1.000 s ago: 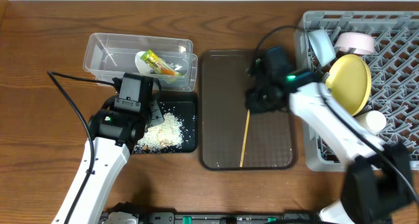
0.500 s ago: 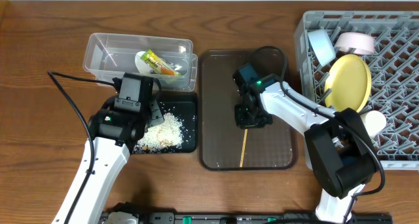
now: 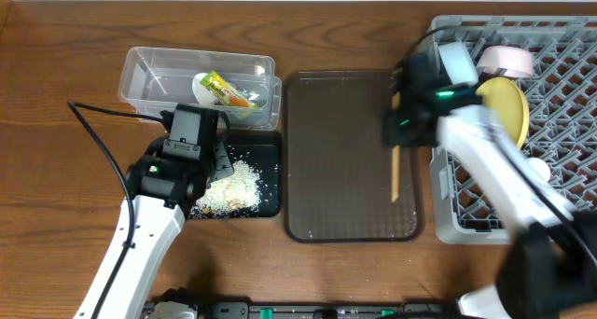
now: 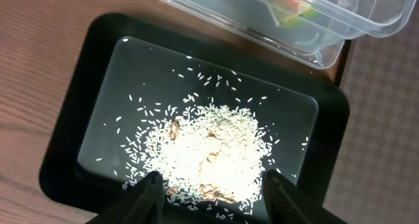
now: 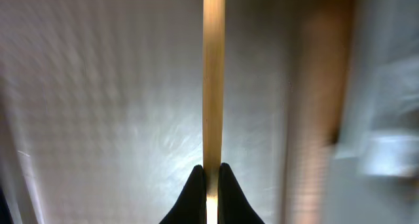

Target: Sort waste into correct bins and load items into the dishwasher rack

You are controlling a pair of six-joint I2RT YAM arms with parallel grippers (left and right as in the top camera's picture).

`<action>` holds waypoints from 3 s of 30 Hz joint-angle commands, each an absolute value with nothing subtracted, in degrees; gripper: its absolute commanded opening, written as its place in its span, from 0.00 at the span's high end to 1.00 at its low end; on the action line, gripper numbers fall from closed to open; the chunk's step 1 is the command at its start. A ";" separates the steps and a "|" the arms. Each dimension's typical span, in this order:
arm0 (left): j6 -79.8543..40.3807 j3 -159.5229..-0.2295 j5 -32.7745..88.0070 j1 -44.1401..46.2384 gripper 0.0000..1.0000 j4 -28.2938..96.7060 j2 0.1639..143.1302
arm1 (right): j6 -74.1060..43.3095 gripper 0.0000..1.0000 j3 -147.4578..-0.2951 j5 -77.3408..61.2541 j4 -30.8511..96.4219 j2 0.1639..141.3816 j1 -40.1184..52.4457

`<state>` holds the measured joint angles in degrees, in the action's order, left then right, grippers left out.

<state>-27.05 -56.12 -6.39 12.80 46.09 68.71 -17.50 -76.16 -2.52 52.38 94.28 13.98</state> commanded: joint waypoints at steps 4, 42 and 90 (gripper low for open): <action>-27.35 -55.77 -6.87 12.56 0.48 46.17 68.86 | -5.80 0.99 -77.14 -1.30 54.70 87.57 3.03; -12.53 -55.79 -6.90 12.56 0.23 34.28 68.82 | -4.12 0.51 -76.14 -5.23 41.98 88.88 5.08; -13.13 -48.23 -1.93 12.60 0.10 53.78 26.74 | -12.16 0.01 -40.34 1.48 52.93 33.26 6.76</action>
<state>-13.45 -48.47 -1.87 12.80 53.67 26.85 -11.75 -40.71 0.95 52.05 33.26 6.09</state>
